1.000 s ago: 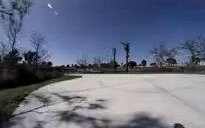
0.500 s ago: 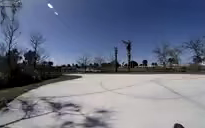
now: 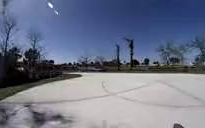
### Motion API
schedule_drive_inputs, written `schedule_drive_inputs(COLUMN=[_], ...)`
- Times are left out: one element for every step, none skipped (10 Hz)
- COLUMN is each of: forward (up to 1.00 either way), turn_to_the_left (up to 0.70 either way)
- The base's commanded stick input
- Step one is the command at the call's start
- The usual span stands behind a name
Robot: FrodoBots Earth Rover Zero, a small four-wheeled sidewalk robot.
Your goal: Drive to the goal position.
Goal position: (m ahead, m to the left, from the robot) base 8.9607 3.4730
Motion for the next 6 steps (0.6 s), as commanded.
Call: schedule_drive_inputs(forward=[1.0, 1.0, 1.0, 1.0, 1.0, 1.0], turn_to_the_left=[0.0, 0.0, 0.0, 0.0, 0.0, 0.0])
